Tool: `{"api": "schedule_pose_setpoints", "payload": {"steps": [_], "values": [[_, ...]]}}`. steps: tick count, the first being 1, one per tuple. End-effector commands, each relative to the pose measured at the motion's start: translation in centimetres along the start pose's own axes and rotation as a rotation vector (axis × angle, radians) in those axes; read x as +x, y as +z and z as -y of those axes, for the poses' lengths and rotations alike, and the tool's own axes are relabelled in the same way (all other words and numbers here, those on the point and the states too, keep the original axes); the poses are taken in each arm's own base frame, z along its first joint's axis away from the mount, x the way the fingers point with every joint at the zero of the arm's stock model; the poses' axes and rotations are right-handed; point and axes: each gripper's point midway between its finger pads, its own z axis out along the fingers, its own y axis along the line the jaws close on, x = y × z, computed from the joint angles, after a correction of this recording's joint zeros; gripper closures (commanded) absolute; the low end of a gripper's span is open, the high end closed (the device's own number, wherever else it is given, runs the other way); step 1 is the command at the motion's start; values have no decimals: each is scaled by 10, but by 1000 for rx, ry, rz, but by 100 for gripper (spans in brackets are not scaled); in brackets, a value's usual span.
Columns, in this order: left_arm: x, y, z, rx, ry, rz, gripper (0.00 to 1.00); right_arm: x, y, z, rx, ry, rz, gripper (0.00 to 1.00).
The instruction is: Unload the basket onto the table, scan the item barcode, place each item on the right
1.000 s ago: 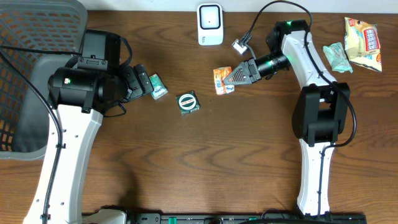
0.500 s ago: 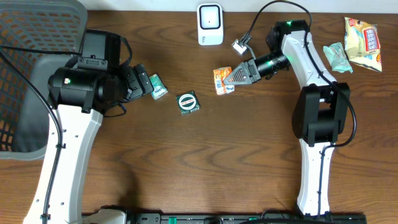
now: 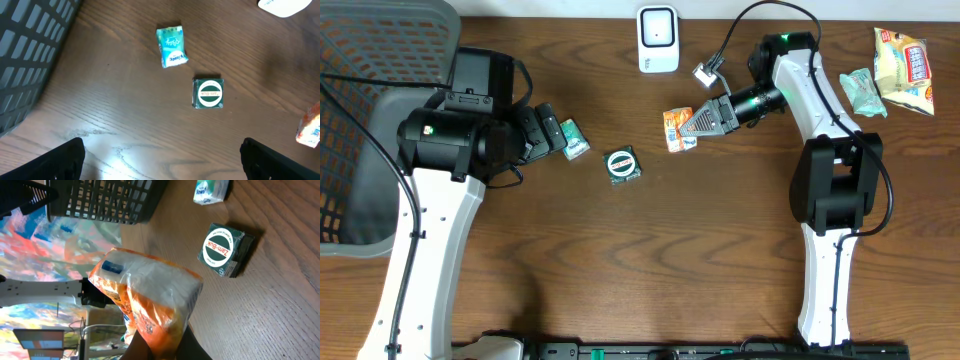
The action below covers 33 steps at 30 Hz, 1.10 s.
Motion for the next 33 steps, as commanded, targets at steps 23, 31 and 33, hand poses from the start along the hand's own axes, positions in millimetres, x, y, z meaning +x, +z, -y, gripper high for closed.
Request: {"api": "schedule_pose_setpoints", "payload": {"steps": [23, 31, 33], "values": [[-2, -4, -1, -5, 4, 14, 2, 4, 25, -6, 29, -77, -89, 99], [-3, -4, -1, -4, 4, 14, 2, 11, 25, 11, 124, -10, -149, 99], [-2, -4, -1, -4, 4, 14, 2, 11, 26, 11, 126, -15, -149, 99]]}}
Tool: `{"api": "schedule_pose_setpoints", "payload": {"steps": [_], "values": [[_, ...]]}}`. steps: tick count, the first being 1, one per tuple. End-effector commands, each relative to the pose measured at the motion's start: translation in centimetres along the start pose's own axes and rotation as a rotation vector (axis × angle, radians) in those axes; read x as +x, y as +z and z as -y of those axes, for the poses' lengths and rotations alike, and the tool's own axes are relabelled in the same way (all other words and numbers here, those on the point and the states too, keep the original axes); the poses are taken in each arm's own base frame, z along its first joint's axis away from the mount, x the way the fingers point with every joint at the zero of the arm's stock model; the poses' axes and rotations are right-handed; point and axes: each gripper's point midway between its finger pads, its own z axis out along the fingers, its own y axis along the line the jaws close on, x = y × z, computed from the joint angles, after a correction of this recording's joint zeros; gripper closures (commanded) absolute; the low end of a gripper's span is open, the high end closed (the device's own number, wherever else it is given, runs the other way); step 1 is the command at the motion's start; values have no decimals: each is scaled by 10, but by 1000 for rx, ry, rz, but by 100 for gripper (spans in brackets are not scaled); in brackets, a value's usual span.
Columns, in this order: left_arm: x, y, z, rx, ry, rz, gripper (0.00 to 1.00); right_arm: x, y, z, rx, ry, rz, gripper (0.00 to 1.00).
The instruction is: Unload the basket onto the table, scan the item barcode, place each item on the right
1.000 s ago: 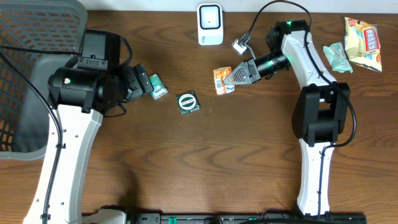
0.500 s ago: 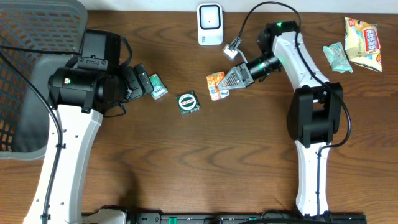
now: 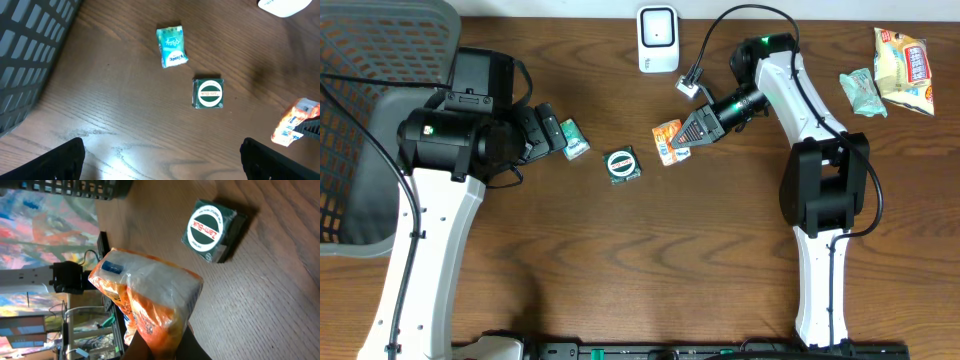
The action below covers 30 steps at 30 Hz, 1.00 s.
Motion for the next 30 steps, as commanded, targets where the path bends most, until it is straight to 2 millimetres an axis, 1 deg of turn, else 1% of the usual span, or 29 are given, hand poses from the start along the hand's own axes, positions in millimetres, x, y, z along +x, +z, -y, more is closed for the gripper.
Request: {"api": "schedule_pose_setpoints", "payload": {"steps": [1, 11, 16, 25, 30], "values": [[-3, -4, -1, -4, 4, 14, 2, -3, 1, -2, 17, -2, -6, 99], [-3, -4, -1, -4, 4, 14, 2, -3, 2, -2, 21, -2, -10, 99], [-3, -4, -1, -4, 4, 14, 2, 6, 3, 9, 88, 26, -68, 99], [-3, -4, -1, -4, 4, 14, 2, 5, 13, 5, 93, 3, -90, 99], [-3, -4, -1, -4, 4, 14, 2, 7, 13, 8, 112, 3, -105, 99]]}}
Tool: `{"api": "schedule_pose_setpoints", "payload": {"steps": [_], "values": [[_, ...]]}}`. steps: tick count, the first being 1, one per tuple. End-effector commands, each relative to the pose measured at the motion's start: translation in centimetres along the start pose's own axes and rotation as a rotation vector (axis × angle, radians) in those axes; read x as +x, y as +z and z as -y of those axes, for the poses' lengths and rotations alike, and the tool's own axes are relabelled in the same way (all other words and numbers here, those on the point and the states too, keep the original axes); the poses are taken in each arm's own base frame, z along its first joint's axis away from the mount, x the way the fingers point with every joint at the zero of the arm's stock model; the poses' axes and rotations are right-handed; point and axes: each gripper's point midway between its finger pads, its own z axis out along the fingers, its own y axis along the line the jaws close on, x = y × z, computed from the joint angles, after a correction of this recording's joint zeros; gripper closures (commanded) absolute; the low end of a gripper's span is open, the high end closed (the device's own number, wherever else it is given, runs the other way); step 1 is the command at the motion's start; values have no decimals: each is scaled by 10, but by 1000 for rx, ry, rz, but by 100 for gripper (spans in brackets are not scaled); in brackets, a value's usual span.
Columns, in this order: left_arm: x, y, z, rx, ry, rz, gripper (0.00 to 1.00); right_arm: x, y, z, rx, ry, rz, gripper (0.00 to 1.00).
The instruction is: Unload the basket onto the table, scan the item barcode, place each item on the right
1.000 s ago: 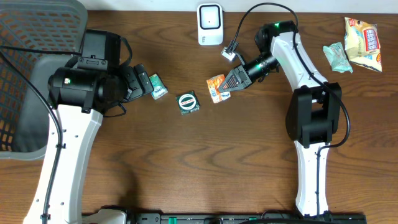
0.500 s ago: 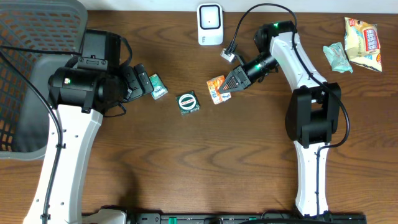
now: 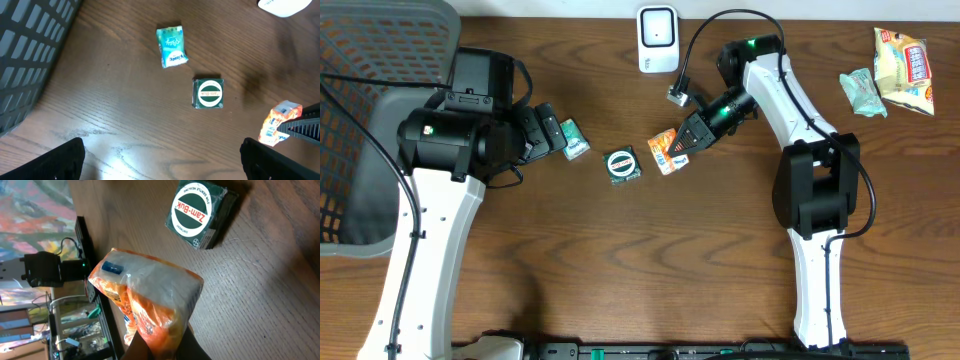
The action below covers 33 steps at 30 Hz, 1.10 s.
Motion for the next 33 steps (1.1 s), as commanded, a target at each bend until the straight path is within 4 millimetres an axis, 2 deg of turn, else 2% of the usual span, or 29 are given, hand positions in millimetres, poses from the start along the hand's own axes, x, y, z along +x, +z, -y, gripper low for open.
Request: {"api": "schedule_pose_setpoints", "payload": {"steps": [1, 5, 8, 11, 15, 18, 21, 24, 29, 31, 33], "values": [[-3, -4, -1, -4, 4, 14, 3, -2, -2, 0, 28, 0, -7, 99], [-3, -4, -1, -4, 4, 14, 3, 4, 2, 19, 149, 84, -65, 99], [-2, -4, -1, -4, 4, 14, 2, 20, -9, 57, 404, 262, -145, 99], [-3, -4, -1, -4, 4, 14, 2, 38, -16, 78, 622, 315, -251, 99], [-3, -4, -1, -4, 4, 14, 2, 45, -12, 83, 810, 304, -348, 99], [-3, -4, -1, -4, 4, 14, 2, 45, -12, 83, 877, 315, -362, 99], [-2, -4, -1, -5, 4, 14, 2, 39, -16, 89, 956, 341, -327, 99], [-3, -4, -1, -4, 4, 14, 2, 22, -24, 101, 1090, 387, -224, 99], [-3, -4, -1, -4, 4, 14, 2, 1, -37, 112, 1239, 331, -149, 99], [-3, -4, -1, -4, 4, 14, 2, -4, -46, 116, 1303, 312, -135, 99], [-2, -4, -1, -4, 4, 14, 2, -13, -63, 121, 1416, 291, -99, 99]]}}
